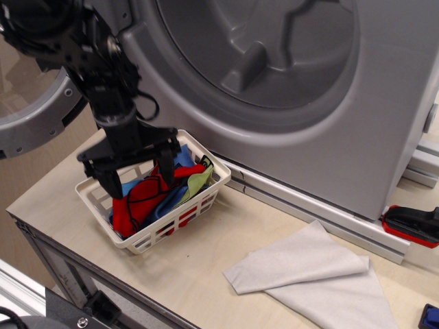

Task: Put clothes in laundry machine

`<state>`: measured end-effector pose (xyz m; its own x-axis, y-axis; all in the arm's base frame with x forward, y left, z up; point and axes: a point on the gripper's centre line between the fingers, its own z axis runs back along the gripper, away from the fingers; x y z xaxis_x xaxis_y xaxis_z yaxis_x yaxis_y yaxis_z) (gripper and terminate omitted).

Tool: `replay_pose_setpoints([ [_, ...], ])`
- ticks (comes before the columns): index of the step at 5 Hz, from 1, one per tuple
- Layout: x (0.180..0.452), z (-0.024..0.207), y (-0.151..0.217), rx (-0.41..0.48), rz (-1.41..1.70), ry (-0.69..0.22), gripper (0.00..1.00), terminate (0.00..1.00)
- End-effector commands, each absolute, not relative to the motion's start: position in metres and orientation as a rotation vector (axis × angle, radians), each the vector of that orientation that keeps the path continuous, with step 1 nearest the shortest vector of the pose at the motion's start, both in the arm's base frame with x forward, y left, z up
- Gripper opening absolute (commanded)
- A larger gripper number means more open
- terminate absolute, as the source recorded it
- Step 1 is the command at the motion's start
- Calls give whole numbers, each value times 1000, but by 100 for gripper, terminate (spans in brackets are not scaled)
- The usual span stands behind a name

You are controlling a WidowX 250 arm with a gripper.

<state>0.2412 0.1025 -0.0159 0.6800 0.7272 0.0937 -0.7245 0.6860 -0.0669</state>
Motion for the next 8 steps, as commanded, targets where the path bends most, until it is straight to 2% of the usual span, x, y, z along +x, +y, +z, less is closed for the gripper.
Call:
replay_pose_setpoints([
  [1, 247, -36, 90, -31, 818, -132, 100, 0],
  [3, 251, -70, 87, 30, 769, -138, 100, 0],
  [4, 253, -73, 89, 37, 768, -154, 100, 0],
  [5, 256, -70, 91, 48, 646, -152, 0, 0],
  [7, 261, -26, 94, 50, 511, -106, 0, 0],
  [8, 258, 2, 92, 17, 513, -121, 0, 0],
])
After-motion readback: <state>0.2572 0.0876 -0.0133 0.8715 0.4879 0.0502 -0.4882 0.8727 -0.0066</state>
